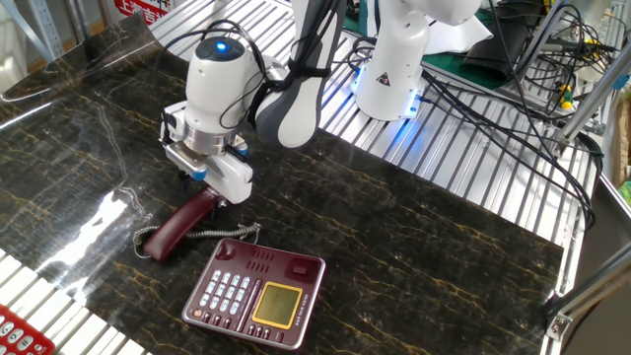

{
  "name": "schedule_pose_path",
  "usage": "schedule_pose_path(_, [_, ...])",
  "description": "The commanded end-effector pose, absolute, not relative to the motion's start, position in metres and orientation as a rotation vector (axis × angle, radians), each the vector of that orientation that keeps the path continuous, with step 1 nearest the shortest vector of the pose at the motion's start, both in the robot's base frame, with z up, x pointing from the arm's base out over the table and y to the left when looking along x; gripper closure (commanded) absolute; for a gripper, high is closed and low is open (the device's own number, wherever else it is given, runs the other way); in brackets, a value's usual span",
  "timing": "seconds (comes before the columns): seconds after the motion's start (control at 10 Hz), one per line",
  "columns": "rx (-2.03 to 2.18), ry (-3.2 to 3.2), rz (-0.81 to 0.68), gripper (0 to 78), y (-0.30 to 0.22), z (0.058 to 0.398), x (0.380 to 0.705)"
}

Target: Place the handset of the telephone on the corresponding phone cradle

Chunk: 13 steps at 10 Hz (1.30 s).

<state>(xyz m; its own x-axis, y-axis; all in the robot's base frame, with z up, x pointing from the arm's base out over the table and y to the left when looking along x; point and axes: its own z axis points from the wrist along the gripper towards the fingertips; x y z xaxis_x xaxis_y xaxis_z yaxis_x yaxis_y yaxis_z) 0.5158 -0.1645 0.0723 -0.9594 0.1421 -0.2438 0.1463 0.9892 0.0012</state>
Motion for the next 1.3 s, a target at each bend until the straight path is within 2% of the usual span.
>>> schedule_pose_path(0.1, [0.210,2.888,-0.016,0.1,-0.1652,0.0696,0.5152])
schedule_pose_path(1.3, [0.167,2.899,-0.020,0.1,-0.1652,0.0701,0.5154])
